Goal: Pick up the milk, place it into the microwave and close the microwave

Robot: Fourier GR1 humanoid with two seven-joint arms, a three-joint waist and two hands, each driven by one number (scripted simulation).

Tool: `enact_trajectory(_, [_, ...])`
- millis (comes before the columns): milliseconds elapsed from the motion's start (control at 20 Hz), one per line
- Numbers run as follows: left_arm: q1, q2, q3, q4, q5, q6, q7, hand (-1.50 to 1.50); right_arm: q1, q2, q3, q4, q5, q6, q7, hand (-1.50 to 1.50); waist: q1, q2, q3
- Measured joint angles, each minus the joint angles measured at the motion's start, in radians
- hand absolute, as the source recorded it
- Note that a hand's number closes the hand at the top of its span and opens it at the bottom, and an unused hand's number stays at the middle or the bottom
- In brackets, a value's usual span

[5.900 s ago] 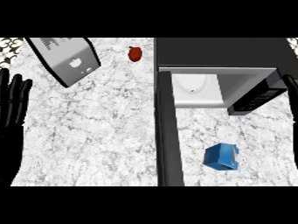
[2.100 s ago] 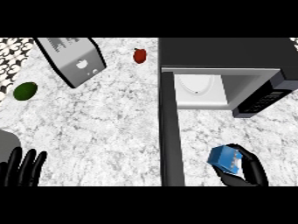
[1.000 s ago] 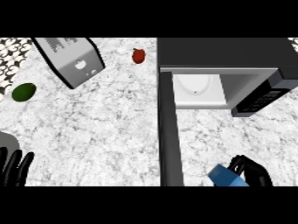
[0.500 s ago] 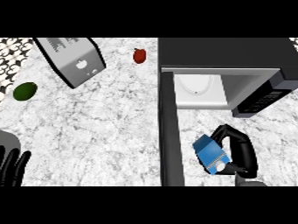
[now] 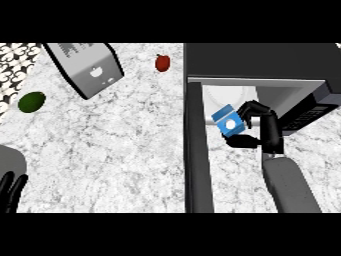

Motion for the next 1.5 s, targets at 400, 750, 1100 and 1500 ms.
enact_trajectory(400, [-0.020,-0.011,-0.001,0.029,-0.002,-0.015,-0.008,-1.50,-0.274,-0.084,-0.101,0.363,0.040,-0.099,-0.031,1.50,0.013,0.007,0.001])
enact_trajectory(750, [-0.044,-0.017,-0.019,0.034,-0.025,-0.013,0.004,-1.50,-0.403,-0.109,-0.166,0.543,0.062,-0.297,-0.067,1.50,0.040,0.019,0.007])
enact_trajectory(1100, [-0.055,-0.008,-0.013,0.048,-0.052,-0.016,0.005,-1.50,-0.514,-0.166,-0.117,0.704,0.169,-0.380,-0.062,-1.50,0.057,0.025,0.005])
enact_trajectory(1500, [-0.071,-0.006,-0.015,0.070,-0.081,-0.020,-0.006,-1.50,-0.605,-0.147,-0.092,0.821,0.215,-0.357,-0.052,-1.50,0.060,0.026,0.003])
